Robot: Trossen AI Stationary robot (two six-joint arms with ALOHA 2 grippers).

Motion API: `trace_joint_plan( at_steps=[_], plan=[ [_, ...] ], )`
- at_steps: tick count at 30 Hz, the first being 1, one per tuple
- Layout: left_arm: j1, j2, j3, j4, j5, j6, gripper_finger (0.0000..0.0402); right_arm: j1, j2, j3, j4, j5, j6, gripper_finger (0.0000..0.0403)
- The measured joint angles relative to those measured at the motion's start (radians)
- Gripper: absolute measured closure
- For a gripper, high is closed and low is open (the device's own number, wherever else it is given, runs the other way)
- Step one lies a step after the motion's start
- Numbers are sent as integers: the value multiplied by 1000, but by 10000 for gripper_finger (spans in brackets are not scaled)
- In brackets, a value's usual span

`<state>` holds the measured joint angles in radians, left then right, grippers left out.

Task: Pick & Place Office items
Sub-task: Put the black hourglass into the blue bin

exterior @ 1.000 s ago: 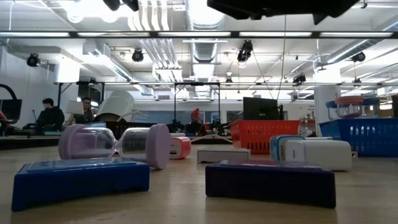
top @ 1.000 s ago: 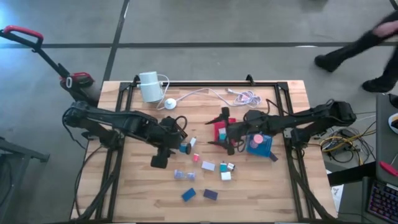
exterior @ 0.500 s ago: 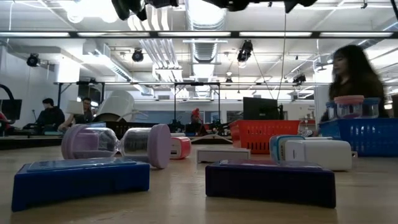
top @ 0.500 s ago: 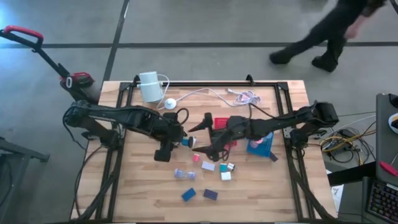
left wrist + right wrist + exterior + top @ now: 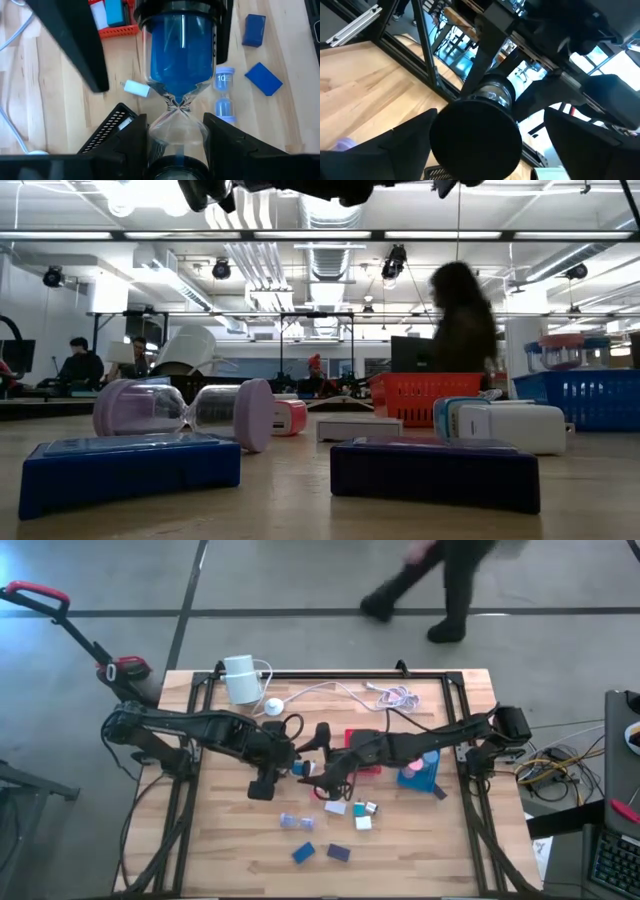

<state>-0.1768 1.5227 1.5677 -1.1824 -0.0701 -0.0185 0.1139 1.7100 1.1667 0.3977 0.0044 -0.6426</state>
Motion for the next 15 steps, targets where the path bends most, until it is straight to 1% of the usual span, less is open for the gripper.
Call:
trace_joint_plan(
  at_steps=[15],
  plan=[
    [9,-1,-1,0,3,-5,232,1,7,-8,-2,0,-26,190]
  ],
)
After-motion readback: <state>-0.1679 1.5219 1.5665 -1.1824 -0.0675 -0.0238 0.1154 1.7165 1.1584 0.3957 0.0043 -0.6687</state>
